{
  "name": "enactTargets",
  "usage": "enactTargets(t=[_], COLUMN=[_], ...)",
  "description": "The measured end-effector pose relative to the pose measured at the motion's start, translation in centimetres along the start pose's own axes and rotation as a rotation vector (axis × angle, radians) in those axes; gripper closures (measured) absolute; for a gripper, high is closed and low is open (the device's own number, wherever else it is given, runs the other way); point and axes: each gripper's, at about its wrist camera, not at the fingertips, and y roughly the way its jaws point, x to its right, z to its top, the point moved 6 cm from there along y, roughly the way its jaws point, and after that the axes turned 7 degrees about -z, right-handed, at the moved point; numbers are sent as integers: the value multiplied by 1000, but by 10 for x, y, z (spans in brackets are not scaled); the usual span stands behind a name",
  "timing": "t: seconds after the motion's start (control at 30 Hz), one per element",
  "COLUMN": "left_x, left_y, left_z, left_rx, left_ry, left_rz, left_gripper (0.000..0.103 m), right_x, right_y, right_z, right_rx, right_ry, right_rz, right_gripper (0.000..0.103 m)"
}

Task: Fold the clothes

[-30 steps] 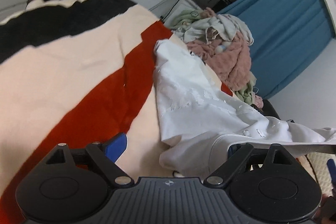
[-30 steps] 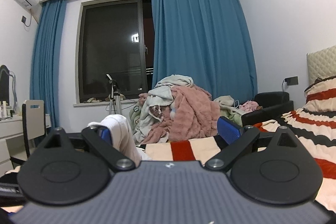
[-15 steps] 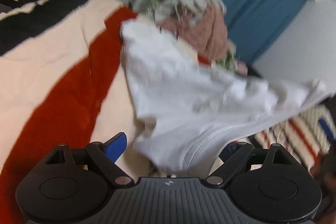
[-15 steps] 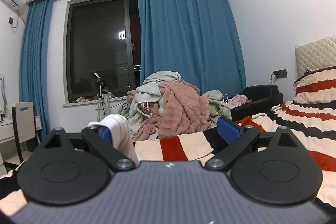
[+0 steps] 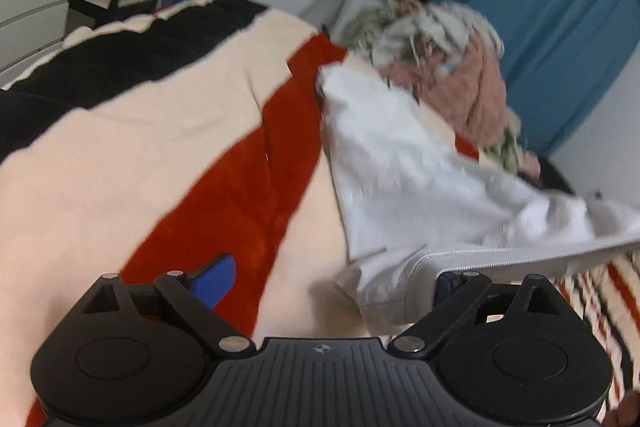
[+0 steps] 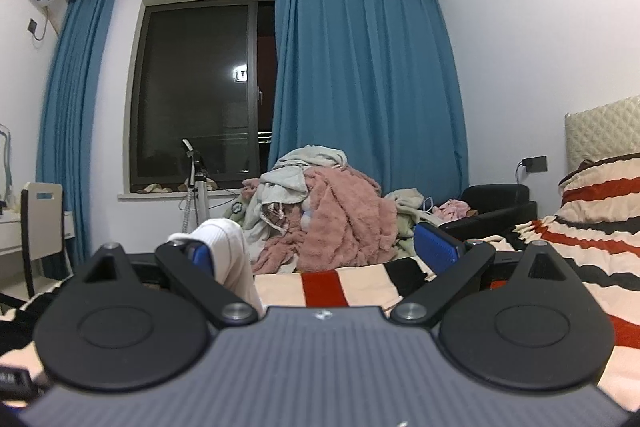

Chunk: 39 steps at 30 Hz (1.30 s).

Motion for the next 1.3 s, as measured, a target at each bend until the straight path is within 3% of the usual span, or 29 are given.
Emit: enactTargets(t=[0.1,0.2,0.27,0.43,0.57,0.7,0.83,0.97,1.1,1.3], left_x=[8,15,17,10,6,7,4,-4,-6,-5], left_y=[5,6,1,-12,-25,-30,-26,-15,-17,-44], left_z=[-13,-19,-16,3,16,22,20,10,3,5], left_rx=[-79,-95,-52,100,215,271,258,180,138,204], left_ry=[74,117,121,6,8,50,124,197,212,157], left_rz=[-4,-21,-20,-55,0,60,196,340,365,321], left_gripper=[7,7,7,7,7,7,7,7,7,7], right_x=[4,10,12,11,8,4,2,0,-1,6], right_y=[4,7,9,8,7,8,7,8,6,4], right_z=[-2,-4,-5,-6,-10,-17,-24,-34,-46,-64], right_rx=[-12,-32,-39,-38,-40,-63,-89,-128,-177,-296], right_ry=[1,12,22,23,8,-19,-47,-98,-131,-132], right_rz=[-30,-57,-66,-61,-49,-39,-35,-48,-65,-118], right_gripper=[5,5,5,5,5,5,5,5,5,5])
